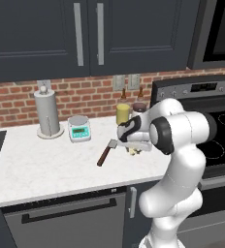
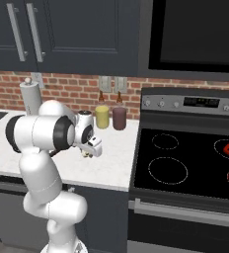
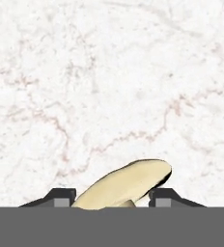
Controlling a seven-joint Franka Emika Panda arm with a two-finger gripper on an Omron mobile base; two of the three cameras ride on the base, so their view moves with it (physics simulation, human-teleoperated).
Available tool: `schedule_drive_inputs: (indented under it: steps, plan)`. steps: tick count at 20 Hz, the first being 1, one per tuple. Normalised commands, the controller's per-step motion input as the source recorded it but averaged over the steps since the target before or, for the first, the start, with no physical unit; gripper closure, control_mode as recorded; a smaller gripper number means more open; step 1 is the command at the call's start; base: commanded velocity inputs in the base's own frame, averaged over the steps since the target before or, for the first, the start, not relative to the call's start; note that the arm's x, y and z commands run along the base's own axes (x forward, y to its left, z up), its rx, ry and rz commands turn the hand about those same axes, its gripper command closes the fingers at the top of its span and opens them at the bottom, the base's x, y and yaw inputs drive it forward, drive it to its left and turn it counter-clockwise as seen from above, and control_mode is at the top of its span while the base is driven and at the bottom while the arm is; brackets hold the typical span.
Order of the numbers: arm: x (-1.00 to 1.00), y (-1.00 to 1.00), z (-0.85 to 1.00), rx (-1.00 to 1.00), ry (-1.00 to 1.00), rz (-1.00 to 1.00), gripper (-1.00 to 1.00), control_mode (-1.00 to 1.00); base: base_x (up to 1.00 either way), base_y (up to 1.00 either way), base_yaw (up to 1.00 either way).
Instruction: Put the garlic and mushroom in the pot. Retrieve the spatula and lightly stir the vegetables in the pot.
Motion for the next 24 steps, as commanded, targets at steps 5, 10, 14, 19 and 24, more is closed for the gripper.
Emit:
schedule_drive_inputs:
  steps: [5,10,14,19,24]
  plan:
    - [0.0,0.0,0.0,0.02,-0.14,0.0,1.0,-1.0,0.0,0.0,0.0]
    - [-0.19,0.0,0.12,0.01,-0.18,0.0,1.0,-1.0,0.0,0.0,0.0]
    - [-0.6,0.0,0.72,0.0,-0.22,0.0,1.0,-1.0,0.0,0.0,0.0]
    - [-0.65,0.0,0.93,0.0,-0.12,0.05,1.0,-1.0,0.0,0.0,0.0]
    - [-0.8,0.0,0.95,-0.03,-0.03,0.18,1.0,-1.0,0.0,0.0,0.0]
